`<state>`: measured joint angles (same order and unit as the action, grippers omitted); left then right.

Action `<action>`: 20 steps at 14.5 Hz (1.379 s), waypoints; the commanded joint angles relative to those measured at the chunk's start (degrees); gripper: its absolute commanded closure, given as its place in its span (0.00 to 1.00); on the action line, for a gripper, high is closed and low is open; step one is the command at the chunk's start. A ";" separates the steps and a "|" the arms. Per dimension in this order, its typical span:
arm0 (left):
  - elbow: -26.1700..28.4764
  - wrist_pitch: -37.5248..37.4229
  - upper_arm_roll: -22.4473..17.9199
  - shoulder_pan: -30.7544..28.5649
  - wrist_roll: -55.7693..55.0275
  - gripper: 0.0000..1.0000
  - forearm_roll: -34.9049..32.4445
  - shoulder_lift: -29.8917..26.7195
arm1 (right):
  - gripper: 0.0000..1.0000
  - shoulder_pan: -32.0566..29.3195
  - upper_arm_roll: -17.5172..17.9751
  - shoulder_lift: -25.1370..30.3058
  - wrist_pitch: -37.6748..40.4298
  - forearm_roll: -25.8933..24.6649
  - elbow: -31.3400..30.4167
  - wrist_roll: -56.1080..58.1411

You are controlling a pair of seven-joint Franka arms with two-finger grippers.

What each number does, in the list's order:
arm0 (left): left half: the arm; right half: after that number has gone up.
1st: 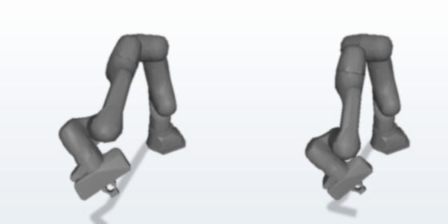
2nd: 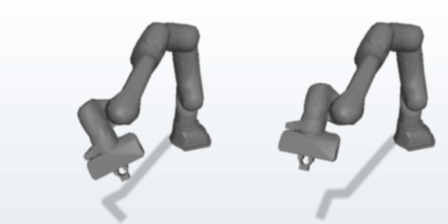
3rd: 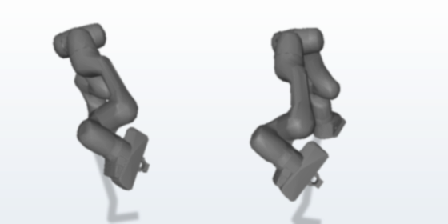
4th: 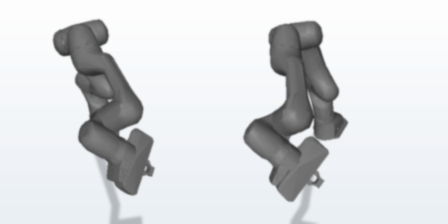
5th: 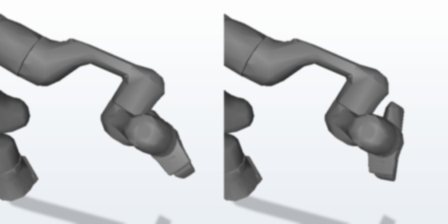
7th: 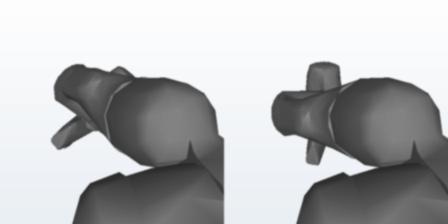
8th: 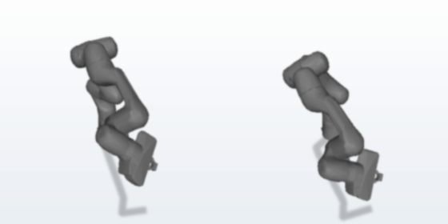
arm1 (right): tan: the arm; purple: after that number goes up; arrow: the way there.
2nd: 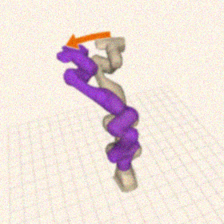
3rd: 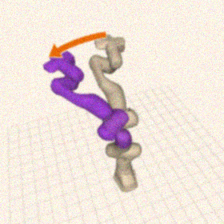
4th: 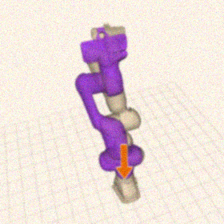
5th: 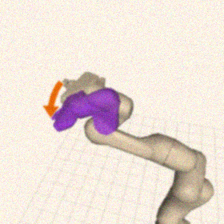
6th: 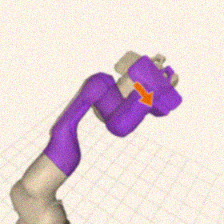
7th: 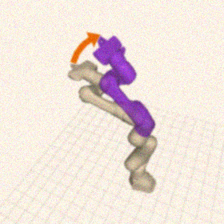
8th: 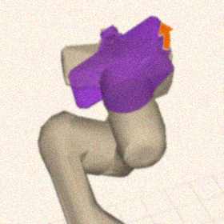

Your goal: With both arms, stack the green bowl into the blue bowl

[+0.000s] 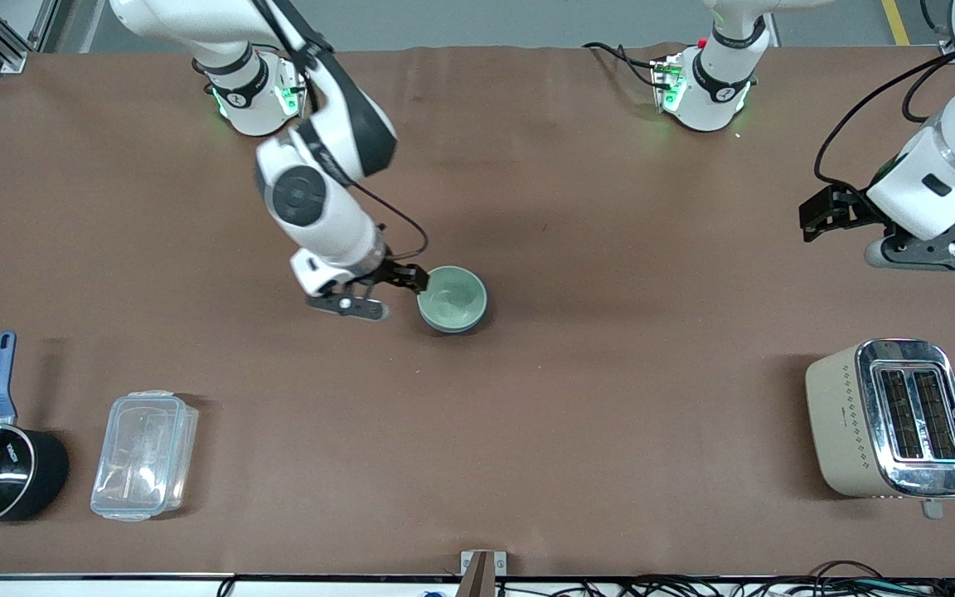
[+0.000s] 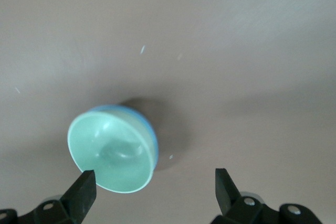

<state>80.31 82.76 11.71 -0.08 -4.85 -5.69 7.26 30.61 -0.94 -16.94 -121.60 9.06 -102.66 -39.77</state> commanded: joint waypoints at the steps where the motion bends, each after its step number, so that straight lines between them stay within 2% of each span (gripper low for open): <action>1: 5.20 0.29 -3.88 2.10 0.90 0.00 2.52 -4.35 | 0.00 -4.85 0.50 5.85 4.86 -6.14 0.00 1.62; 3: 8.79 0.47 -4.24 2.28 1.25 0.00 2.88 -6.81 | 0.00 -8.97 0.50 8.23 5.84 -10.37 1.23 3.63; 6: 14.34 3.63 -4.33 1.66 1.34 0.00 4.36 -10.33 | 0.00 -15.12 0.50 11.92 9.43 -10.56 3.16 11.80; 9: 17.07 5.21 -4.59 1.57 1.25 0.00 4.99 -12.44 | 0.00 -19.79 0.41 12.81 18.29 -10.56 9.38 16.29; 15: 17.08 7.33 -3.98 1.57 1.25 0.00 4.90 -13.06 | 0.00 -29.37 0.41 13.51 33.86 -9.95 20.73 32.72; 20: 16.29 6.71 -4.06 1.66 1.16 0.00 4.20 -12.45 | 0.00 -30.96 0.50 13.25 37.39 -10.64 26.63 35.38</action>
<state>96.06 89.20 7.79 1.65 -4.55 -1.90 -4.21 0.22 -1.47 -3.17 -86.44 -0.51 -78.62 -4.86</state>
